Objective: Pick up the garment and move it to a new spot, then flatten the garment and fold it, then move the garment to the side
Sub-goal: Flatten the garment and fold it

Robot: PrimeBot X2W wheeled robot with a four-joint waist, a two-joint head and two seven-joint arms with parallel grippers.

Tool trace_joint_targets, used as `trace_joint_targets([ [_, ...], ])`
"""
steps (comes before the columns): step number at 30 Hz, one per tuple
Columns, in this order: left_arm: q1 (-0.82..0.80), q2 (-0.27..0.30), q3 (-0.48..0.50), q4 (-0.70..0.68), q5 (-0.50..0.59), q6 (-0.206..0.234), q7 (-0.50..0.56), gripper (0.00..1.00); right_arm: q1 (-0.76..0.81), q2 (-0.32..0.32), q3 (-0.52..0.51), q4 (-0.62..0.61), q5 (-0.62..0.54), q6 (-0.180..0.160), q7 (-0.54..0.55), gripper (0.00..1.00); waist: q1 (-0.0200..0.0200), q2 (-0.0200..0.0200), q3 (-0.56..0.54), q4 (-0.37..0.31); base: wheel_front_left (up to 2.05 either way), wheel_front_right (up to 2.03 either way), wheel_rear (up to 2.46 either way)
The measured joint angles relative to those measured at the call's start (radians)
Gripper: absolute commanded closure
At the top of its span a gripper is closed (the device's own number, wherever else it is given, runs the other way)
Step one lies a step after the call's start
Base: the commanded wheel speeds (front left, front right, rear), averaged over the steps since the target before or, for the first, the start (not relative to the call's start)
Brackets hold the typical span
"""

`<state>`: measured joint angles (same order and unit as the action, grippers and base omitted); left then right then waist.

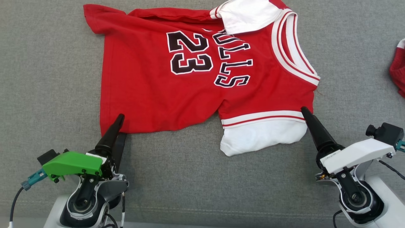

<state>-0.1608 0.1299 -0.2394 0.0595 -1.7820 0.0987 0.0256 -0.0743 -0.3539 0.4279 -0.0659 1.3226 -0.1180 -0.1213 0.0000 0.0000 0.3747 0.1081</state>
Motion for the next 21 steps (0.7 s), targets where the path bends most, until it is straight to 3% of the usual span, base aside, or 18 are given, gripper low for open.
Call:
trace_joint_targets([
  [21, -0.025, 0.025, -0.013, 0.013, 0.027, 0.008, 0.0, 0.0, 0.043, -0.049, -0.112, -0.024, 0.014, -0.007, -0.028, 0.0, 0.0, 0.0, 0.014, -0.032, 0.0, 0.0, 0.0],
])
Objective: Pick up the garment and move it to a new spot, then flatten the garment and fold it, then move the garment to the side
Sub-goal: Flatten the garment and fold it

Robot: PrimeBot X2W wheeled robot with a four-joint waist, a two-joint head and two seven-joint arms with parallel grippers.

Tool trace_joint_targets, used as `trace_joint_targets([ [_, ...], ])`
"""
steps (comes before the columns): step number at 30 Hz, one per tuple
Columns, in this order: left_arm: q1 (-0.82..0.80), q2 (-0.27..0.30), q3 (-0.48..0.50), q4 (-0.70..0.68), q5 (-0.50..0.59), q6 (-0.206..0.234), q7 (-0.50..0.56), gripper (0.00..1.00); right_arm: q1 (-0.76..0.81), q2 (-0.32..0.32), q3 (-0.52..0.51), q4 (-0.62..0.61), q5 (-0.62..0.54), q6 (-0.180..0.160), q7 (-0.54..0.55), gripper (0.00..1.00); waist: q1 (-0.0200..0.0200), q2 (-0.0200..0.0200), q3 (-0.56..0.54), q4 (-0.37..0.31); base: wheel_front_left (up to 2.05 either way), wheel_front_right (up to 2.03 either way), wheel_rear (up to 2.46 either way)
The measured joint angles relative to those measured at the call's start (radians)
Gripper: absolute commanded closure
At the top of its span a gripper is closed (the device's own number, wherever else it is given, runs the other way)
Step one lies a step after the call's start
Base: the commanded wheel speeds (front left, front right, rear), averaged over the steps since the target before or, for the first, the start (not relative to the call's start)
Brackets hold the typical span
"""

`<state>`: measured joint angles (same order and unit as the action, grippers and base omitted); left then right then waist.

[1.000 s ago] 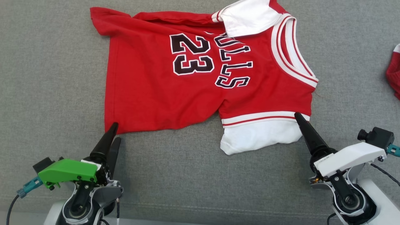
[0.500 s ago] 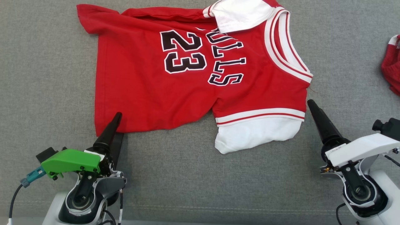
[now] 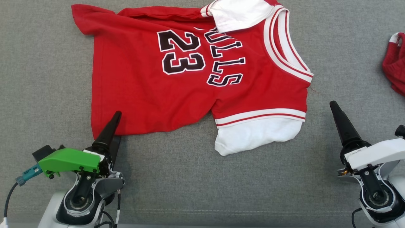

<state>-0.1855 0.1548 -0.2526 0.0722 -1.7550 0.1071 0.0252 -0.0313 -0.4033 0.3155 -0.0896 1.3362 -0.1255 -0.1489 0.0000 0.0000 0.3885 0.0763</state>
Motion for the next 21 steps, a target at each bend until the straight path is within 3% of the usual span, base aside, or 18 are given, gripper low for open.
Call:
trace_joint_targets([
  [3, 0.0, 0.0, -0.002, 0.0, 0.0, 0.0, 0.0, 0.0, 0.0, 0.0, 0.013, 0.0, 0.002, 0.0, 0.008, 0.0, 0.0, 0.0, 0.004, 0.001, 0.0, 0.0, 0.0],
  [6, -0.002, 0.0, -0.008, -0.007, 0.001, 0.001, 0.0, 0.25, -0.001, 0.0, 0.036, -0.001, 0.001, 0.0, 0.029, 0.0, 0.0, 0.0, 0.012, 0.006, 0.0, 0.0, 0.0],
  [9, -0.011, -0.002, -0.016, -0.006, 0.002, 0.009, 0.0, 0.34, -0.003, 0.002, 0.063, 0.0, 0.001, 0.0, 0.048, 0.0, 0.0, 0.0, 0.019, 0.014, 0.0, 0.0, 0.0],
  [11, -0.016, -0.004, -0.021, -0.005, 0.002, 0.009, 0.001, 0.49, -0.005, 0.004, 0.069, 0.002, 0.0, 0.0, 0.053, 0.0, 0.0, 0.0, 0.022, 0.02, 0.0, 0.0, 0.0],
  [17, -0.023, -0.007, -0.019, 0.002, 0.01, 0.012, 0.0, 0.57, -0.025, 0.008, 0.074, 0.014, -0.004, 0.0, 0.063, 0.0, 0.0, 0.0, 0.024, 0.037, 0.0, 0.0, 0.0],
  [19, -0.023, -0.007, -0.019, 0.004, 0.01, 0.013, 0.0, 0.65, -0.035, 0.015, 0.074, 0.02, -0.004, 0.0, 0.063, 0.0, 0.0, 0.0, 0.023, 0.039, 0.0, 0.0, 0.0],
  [20, -0.023, -0.007, -0.019, 0.005, 0.01, 0.016, 0.0, 0.73, -0.04, 0.018, 0.074, 0.023, -0.004, 0.0, 0.066, 0.0, 0.0, 0.0, 0.023, 0.04, 0.0, 0.0, 0.0],
  [21, -0.023, -0.007, -0.019, 0.006, 0.01, 0.016, 0.0, 0.78, -0.046, 0.023, 0.074, 0.026, -0.003, 0.0, 0.067, 0.08, 0.0, 0.0, 0.022, 0.041, 0.0, 0.0, 0.0],
])
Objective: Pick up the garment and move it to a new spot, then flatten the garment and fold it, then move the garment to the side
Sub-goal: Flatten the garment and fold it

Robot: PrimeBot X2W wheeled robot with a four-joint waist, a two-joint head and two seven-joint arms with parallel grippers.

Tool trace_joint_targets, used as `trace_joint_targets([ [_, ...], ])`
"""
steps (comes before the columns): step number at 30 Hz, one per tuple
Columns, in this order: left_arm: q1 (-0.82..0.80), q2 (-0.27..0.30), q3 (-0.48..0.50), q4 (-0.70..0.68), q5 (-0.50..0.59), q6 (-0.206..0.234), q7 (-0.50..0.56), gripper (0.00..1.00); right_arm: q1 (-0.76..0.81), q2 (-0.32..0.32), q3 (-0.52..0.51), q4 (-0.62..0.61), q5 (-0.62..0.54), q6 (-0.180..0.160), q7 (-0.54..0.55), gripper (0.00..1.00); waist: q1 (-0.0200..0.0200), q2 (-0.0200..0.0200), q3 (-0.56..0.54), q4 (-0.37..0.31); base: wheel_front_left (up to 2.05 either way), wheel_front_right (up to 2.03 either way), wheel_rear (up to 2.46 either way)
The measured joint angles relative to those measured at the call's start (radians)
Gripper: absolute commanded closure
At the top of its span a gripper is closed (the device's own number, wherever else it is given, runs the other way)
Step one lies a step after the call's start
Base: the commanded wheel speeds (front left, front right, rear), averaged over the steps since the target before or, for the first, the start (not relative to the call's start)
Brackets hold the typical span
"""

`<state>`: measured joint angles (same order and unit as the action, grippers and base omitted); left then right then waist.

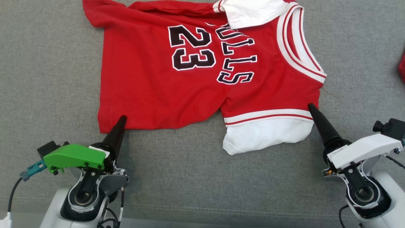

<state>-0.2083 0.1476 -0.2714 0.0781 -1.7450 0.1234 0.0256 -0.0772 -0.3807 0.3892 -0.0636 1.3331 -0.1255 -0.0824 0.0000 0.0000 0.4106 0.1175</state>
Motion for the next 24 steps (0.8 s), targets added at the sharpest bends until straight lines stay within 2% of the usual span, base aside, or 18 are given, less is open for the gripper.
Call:
trace_joint_targets([
  [1, 0.0, 0.0, 0.0, 0.001, 0.0, 0.0, 0.0, 0.86, -0.006, 0.007, -0.001, 0.003, 0.003, 0.0, 0.004, 0.5, 0.0, 0.0, -0.001, 0.001, 0.0, 0.0, 0.0],
  [2, 0.0, -0.001, -0.001, 0.002, 0.0, 0.0, 0.0, 0.9, -0.011, 0.012, -0.001, 0.007, 0.006, -0.001, 0.005, 0.54, 0.0, 0.0, -0.001, 0.002, 0.0, 0.0, 0.0],
  [3, 0.0, -0.002, -0.001, 0.002, 0.0, 0.0, 0.0, 1.0, -0.017, 0.016, -0.003, 0.01, 0.006, -0.001, 0.005, 0.94, 0.0, 0.0, -0.002, 0.003, 0.0, 0.0, 0.0],
  [4, -0.001, -0.004, -0.003, 0.003, 0.0, 0.0, 0.0, 1.0, -0.021, 0.022, -0.007, 0.014, 0.01, -0.001, 0.005, 1.0, 0.0, 0.0, -0.003, 0.004, 0.0, 0.0, 0.0],
  [11, -0.004, -0.012, -0.008, 0.008, 0.0, 0.0, 0.0, 1.0, -0.022, 0.03, -0.022, 0.026, 0.03, -0.001, 0.01, 1.0, 0.0, 0.0, -0.015, 0.014, 0.0, 0.0, 0.0],
  [17, -0.009, -0.013, 0.043, -0.001, 0.0, -0.019, -0.035, 1.0, -0.031, 0.035, -0.056, 0.002, 0.046, 0.003, 0.004, 1.0, 0.0, 0.0, -0.038, 0.013, 0.0, 0.0, 0.0],
  [24, -0.01, 0.009, 0.097, -0.097, 0.02, -0.067, -0.073, 1.0, -0.095, 0.057, -0.132, -0.16, 0.128, 0.069, -0.014, 1.0, 0.0, 0.0, -0.087, 0.003, 0.0, 0.0, 0.0],
])
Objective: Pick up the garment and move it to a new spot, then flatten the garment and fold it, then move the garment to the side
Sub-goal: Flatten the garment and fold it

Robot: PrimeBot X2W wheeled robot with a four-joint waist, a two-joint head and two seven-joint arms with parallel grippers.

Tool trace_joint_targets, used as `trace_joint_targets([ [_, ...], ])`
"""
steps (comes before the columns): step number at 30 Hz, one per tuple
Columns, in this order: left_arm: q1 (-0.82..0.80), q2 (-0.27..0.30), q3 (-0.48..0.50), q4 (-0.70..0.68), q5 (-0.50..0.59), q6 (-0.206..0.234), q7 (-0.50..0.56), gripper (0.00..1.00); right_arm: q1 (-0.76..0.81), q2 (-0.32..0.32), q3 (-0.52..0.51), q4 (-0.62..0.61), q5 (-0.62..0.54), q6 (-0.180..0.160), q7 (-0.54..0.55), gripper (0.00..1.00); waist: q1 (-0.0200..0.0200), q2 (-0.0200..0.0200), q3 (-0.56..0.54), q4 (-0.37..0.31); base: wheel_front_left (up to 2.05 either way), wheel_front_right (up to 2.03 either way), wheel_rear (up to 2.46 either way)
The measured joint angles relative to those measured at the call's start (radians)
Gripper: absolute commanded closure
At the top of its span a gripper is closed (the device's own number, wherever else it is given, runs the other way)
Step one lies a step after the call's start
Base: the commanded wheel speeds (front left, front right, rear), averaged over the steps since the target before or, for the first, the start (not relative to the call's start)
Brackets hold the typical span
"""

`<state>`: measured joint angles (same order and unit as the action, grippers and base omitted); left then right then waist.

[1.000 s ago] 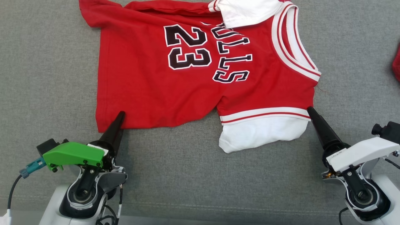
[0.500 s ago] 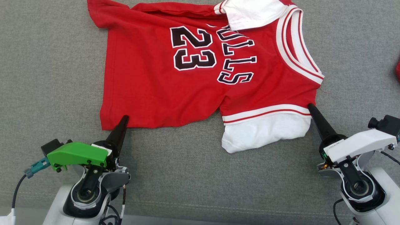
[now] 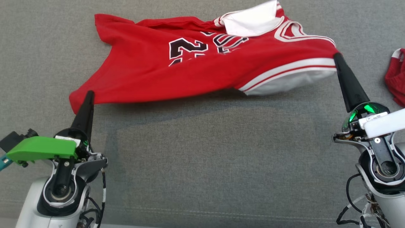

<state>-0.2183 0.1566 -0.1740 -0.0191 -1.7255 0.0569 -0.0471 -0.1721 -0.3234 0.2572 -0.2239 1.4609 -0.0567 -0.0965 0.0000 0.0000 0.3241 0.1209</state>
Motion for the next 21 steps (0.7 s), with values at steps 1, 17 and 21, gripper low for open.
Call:
trace_joint_targets([
  [1, 0.0, 0.003, 0.008, -0.021, 0.005, -0.005, -0.009, 1.0, -0.004, 0.004, -0.005, -0.029, 0.013, 0.013, 0.0, 1.0, 0.0, 0.0, -0.009, -0.001, 0.0, 0.0, 0.0],
  [17, 0.008, 0.119, 0.102, -0.471, 0.12, 0.046, -0.08, 1.0, -0.005, 0.047, -0.096, -0.453, 0.144, 0.038, -0.027, 1.0, 0.0, 0.0, -0.172, -0.038, 0.0, 0.0, 0.0],
  [21, -0.008, 0.157, 0.083, -0.539, 0.128, 0.068, -0.049, 1.0, -0.014, 0.021, -0.123, -0.494, 0.153, -0.042, -0.024, 1.0, 0.0, 0.0, -0.167, -0.051, 0.0, 0.0, 0.0],
])
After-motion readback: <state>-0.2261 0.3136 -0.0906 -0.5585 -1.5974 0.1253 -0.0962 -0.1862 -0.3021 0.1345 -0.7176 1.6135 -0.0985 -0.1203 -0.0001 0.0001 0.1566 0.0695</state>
